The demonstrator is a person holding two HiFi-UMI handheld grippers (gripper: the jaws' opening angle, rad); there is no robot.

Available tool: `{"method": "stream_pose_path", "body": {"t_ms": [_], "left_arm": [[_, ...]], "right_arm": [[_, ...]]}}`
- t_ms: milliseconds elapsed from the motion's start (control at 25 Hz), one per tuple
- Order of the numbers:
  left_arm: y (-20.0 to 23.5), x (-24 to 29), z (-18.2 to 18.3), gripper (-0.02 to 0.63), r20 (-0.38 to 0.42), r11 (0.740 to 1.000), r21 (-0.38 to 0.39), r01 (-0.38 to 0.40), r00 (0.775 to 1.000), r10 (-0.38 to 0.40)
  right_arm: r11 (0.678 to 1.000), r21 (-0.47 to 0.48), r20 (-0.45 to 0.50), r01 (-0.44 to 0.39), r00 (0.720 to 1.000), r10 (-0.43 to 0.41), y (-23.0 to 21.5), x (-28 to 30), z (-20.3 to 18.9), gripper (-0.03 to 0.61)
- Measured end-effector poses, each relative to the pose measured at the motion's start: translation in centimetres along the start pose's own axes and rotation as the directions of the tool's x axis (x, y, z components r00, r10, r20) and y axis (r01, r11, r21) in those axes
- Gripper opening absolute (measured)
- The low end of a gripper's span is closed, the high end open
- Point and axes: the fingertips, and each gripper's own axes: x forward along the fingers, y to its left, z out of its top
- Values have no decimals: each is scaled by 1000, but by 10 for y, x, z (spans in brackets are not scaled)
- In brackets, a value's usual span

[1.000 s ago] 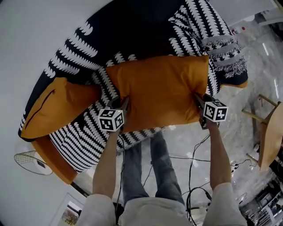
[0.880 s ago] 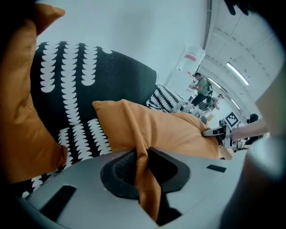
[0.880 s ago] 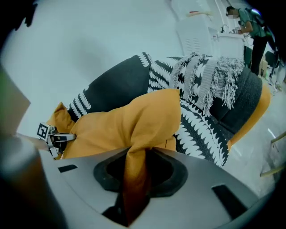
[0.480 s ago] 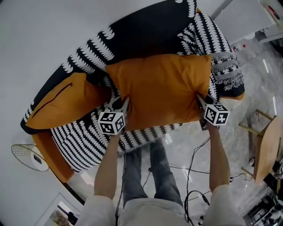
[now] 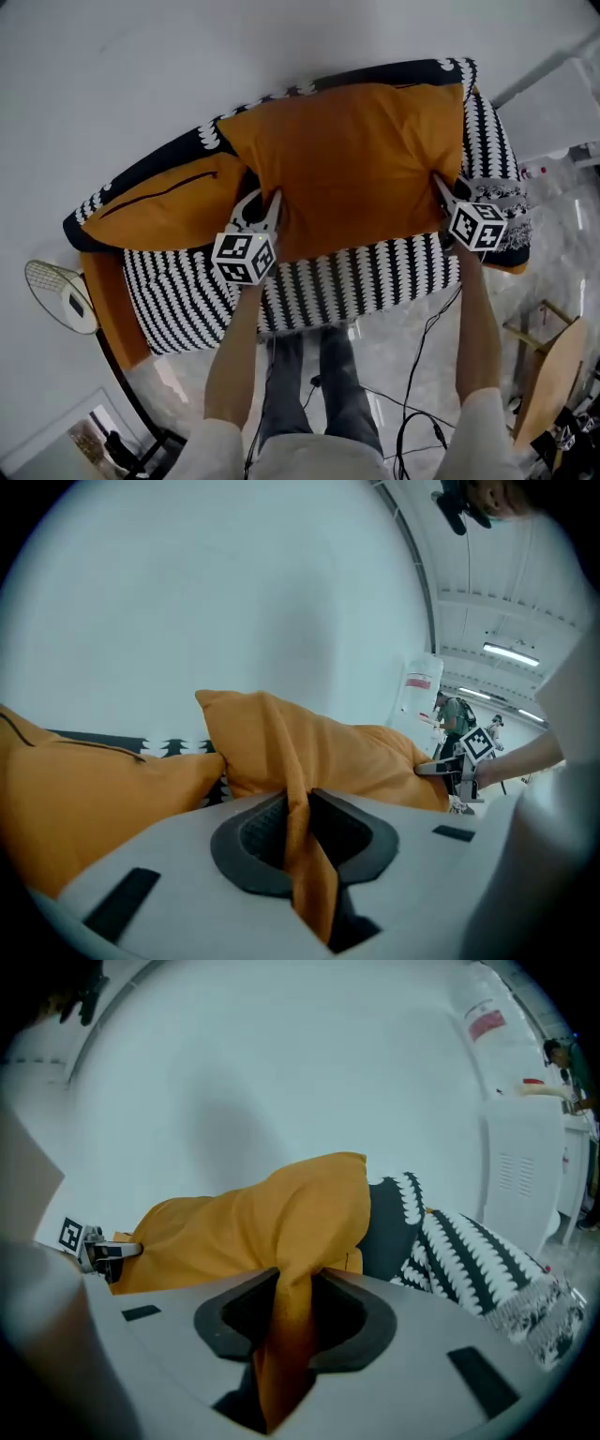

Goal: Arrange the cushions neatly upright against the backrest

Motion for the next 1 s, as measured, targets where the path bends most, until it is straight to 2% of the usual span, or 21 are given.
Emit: {"method": "stream_pose_path", "body": {"t_ms": [240, 440, 520, 600, 680, 720, 840, 1000], "left_arm": [[26, 8, -4, 80, 8, 998, -36, -43, 999, 43], [34, 21, -40, 101, -71, 997, -43, -68, 995, 65], [42, 28, -65, 173, -143, 992, -59, -108, 985, 98], [49, 31, -85, 290, -190, 988, -77, -132, 975, 115], [54, 27, -92, 295, -183, 984, -99, -149, 975, 129], [54, 24, -91, 299, -173, 983, -97, -156, 975, 138], [50, 21, -87, 313, -154, 985, -71, -157, 977, 145], [33, 19, -83, 313, -148, 991, -57, -122, 983, 113]], "right_arm": [[996, -89, -31, -13, 999, 11, 6, 56, 27, 135], [997, -80, -112, 5, 994, -14, -11, 86, 1, 169], [995, -74, -173, 68, 982, -80, -25, 97, -20, 230], [982, -105, -213, 157, 961, -176, -39, 101, -39, 295], [967, -137, -195, 215, 951, -239, -47, 96, -52, 307], [966, -128, -178, 223, 953, -244, -48, 92, -57, 318], [983, -34, -139, 179, 973, -182, -39, 88, -58, 333], [989, -34, -75, 141, 987, -143, -18, 74, -46, 333]]}}
